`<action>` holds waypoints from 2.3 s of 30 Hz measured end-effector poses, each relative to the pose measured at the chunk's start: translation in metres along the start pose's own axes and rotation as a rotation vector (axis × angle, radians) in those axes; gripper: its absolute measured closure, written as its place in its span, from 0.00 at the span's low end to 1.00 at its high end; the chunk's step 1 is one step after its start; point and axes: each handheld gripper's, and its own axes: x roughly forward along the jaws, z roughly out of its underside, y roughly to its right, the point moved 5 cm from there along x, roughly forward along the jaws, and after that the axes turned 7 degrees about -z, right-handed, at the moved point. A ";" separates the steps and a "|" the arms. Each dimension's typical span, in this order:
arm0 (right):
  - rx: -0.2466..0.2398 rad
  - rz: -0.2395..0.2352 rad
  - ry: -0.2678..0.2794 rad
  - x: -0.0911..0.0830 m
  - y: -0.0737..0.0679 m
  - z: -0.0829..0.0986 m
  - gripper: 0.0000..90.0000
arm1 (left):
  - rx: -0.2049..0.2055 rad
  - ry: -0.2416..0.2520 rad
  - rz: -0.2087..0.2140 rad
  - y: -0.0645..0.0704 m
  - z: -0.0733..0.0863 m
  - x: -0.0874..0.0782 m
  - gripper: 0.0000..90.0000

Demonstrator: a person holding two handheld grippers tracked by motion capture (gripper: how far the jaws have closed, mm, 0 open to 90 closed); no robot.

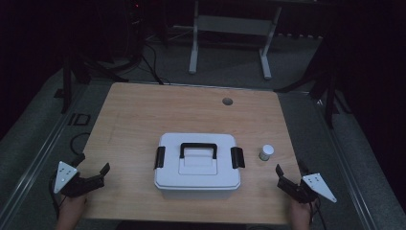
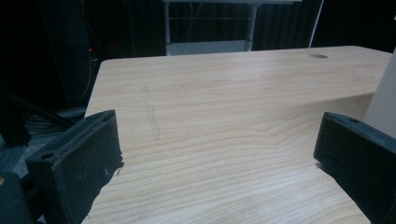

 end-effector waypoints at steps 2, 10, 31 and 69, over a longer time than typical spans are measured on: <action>0.001 0.000 -0.001 0.000 0.000 0.000 0.14 | 0.005 -0.005 0.021 -0.001 0.000 -0.001 0.00; 0.002 -0.008 -0.007 0.000 0.000 0.001 0.14 | 0.006 -0.103 0.153 -0.004 0.000 0.000 0.00; 0.028 -0.063 -0.049 0.003 -0.002 0.004 0.15 | 0.225 -0.741 0.430 -0.013 0.017 -0.027 0.00; 0.021 -0.081 -0.060 0.004 -0.003 0.005 0.15 | 0.672 -1.293 0.506 0.018 -0.048 -0.023 0.00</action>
